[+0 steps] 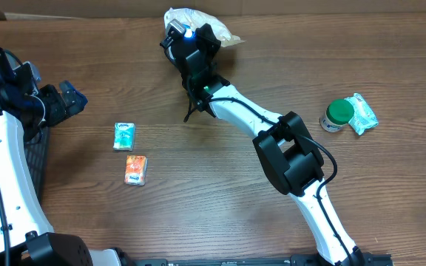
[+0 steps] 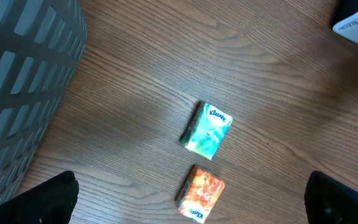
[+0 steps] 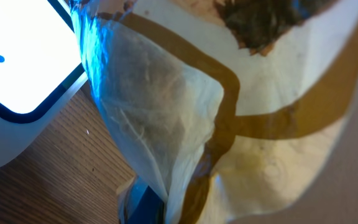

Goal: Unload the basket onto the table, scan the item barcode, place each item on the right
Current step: 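Hold the bread bag up in front of the white scanner, then carry the bread bag right and lower it onto the table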

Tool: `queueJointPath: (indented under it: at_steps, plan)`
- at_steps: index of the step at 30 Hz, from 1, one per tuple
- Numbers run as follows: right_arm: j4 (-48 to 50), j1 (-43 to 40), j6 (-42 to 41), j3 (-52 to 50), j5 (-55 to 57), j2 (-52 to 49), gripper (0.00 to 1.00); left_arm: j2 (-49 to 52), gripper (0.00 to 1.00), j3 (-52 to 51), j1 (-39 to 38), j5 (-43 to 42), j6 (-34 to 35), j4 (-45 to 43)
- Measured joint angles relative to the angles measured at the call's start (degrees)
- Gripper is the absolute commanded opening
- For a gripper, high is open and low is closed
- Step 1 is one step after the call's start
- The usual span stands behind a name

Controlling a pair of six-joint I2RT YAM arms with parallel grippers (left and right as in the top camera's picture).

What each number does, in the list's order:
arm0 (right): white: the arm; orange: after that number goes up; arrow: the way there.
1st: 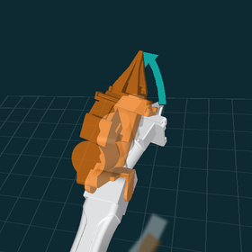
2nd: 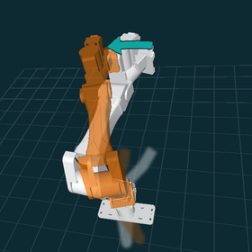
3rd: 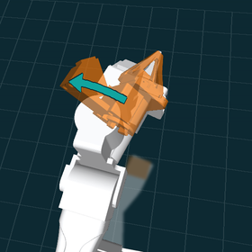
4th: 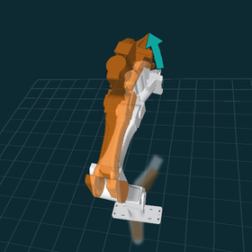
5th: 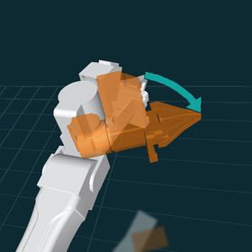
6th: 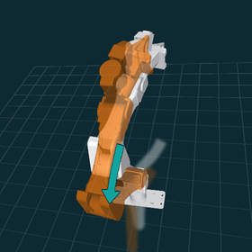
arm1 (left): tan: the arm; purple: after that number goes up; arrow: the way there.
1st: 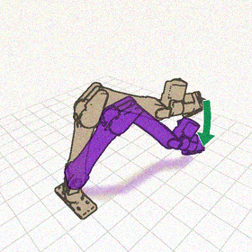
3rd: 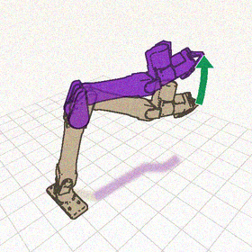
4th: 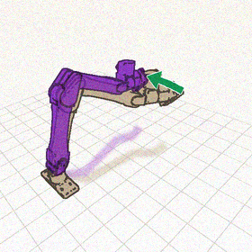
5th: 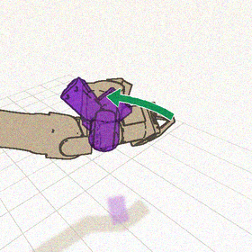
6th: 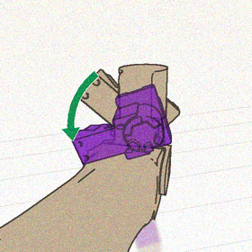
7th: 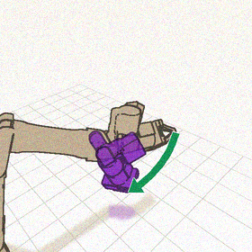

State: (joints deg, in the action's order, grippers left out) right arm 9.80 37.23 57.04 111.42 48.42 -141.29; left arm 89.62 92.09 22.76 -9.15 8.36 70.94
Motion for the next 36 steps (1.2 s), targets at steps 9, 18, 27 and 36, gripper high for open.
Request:
queueJointPath:
  at_steps: [9, 18, 27, 36]
  plan:
    - [-0.87, 0.00, -4.59, 0.00, 0.02, 0.74, 0.04, 0.00, 1.00, 0.00, 0.00, 0.00, 0.00, 0.00]
    - [-24.04, -0.02, -19.71, -0.22, -5.33, 14.67, 0.04, 0.00, 1.00, 0.00, 0.00, 0.04, 0.00, 0.00]
    - [-54.60, -2.47, -47.17, 0.04, -22.91, 34.10, 0.04, 0.00, 0.99, 0.00, 0.00, 0.00, 0.00, 0.00]
    - [-87.49, -10.60, -65.13, 0.02, -35.76, 38.75, 0.04, 0.00, 1.00, 0.00, 0.00, 0.00, 0.00, 0.00]
